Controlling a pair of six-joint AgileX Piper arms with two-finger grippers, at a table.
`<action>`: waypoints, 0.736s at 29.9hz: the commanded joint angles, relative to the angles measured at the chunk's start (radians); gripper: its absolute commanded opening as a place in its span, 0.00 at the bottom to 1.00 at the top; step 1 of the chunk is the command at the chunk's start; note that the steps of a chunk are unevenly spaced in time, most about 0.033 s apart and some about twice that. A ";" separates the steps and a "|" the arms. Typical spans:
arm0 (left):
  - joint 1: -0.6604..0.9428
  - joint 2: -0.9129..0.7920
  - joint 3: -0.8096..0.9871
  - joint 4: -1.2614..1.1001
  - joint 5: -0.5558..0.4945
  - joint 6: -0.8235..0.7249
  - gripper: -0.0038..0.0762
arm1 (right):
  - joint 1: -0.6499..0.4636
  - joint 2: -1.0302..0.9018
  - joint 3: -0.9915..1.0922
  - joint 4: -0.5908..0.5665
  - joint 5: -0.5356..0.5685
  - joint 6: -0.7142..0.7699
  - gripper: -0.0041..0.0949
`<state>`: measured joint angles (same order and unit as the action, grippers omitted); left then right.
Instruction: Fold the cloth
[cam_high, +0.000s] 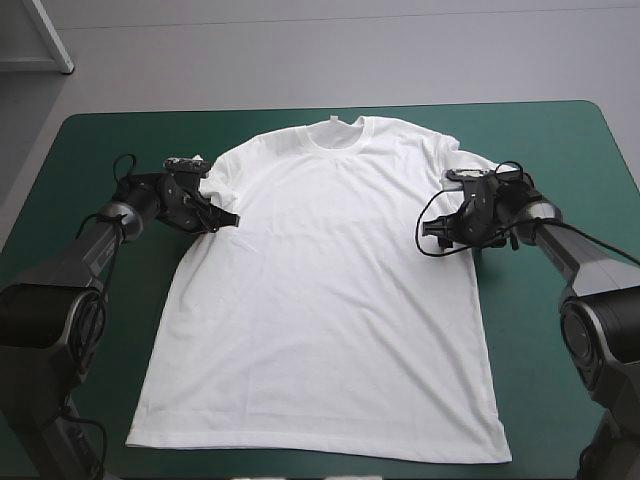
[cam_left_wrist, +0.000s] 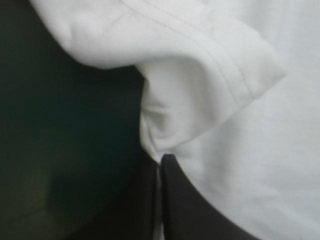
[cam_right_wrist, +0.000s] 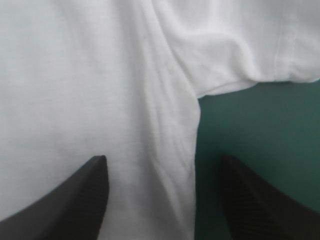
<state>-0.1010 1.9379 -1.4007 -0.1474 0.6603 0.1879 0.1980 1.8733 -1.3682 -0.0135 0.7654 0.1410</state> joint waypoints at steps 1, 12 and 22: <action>-0.005 -0.009 0.013 -0.001 0.068 -0.015 0.04 | -0.005 -0.016 -0.018 0.023 -0.040 -0.007 0.44; -0.005 -0.091 -0.034 0.007 0.049 -0.041 0.04 | -0.005 -0.142 -0.091 0.003 -0.057 -0.007 0.02; -0.004 -0.308 -0.345 0.081 0.203 -0.045 0.04 | -0.005 -0.392 -0.283 -0.079 0.069 0.003 0.02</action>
<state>-0.1010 1.7385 -1.6304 -0.0968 0.8513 0.1570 0.1967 1.5865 -1.5620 -0.0523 0.8409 0.1442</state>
